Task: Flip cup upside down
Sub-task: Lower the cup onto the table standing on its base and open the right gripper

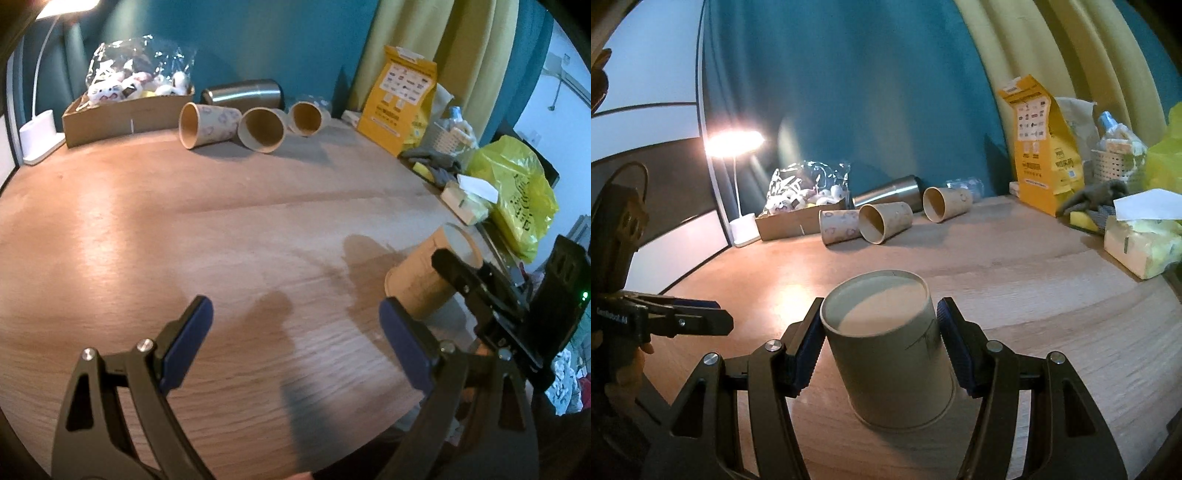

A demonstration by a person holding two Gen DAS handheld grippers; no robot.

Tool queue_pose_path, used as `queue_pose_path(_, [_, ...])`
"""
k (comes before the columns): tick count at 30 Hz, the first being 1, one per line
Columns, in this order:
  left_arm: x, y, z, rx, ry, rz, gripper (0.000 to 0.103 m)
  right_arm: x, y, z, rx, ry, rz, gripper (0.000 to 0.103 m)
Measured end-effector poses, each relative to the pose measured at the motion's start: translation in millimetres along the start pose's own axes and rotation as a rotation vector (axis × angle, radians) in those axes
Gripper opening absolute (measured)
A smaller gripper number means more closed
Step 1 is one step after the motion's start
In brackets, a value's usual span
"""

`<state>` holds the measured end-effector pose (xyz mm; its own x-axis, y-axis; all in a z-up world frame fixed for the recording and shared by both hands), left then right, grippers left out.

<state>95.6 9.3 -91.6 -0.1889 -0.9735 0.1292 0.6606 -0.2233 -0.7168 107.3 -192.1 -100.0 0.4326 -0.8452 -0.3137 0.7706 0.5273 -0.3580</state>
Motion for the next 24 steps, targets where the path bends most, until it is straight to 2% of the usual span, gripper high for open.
queue_pose_path(10, [0, -9, 0, 0.024, 0.001, 0.029, 0.093, -2, 2, -1, -0.017, -0.016, -0.008, 0.064])
queue_pose_path(11, [-1, -11, 0, 0.029, 0.003, 0.035, 0.093, -2, 2, -1, -0.022, -0.011, -0.009, 0.065])
queue_pose_path(13, [-2, -14, 0, 0.037, -0.005, 0.033, 0.093, -4, 1, 0, -0.027, -0.006, -0.009, 0.078])
queue_pose_path(18, [-3, -27, -1, 0.069, -0.037, 0.016, 0.093, -12, -5, 3, -0.043, -0.025, -0.022, 0.080])
queue_pose_path(24, [12, -50, -1, 0.122, -0.012, 0.024, 0.093, -23, -21, 9, -0.057, -0.057, -0.076, 0.080])
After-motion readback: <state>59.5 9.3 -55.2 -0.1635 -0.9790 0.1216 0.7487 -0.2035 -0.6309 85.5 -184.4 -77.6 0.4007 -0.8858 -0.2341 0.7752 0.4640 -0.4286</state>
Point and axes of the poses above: each gripper's, at about its wrist camera, not at the fingertips, and y roughly the way its jaws point, x to its right, z to its top, the point moved 4 cm from there along y, roughly the way its jaws point, and after that the axes turned 10 degrees about y, right-handed, at the moved point
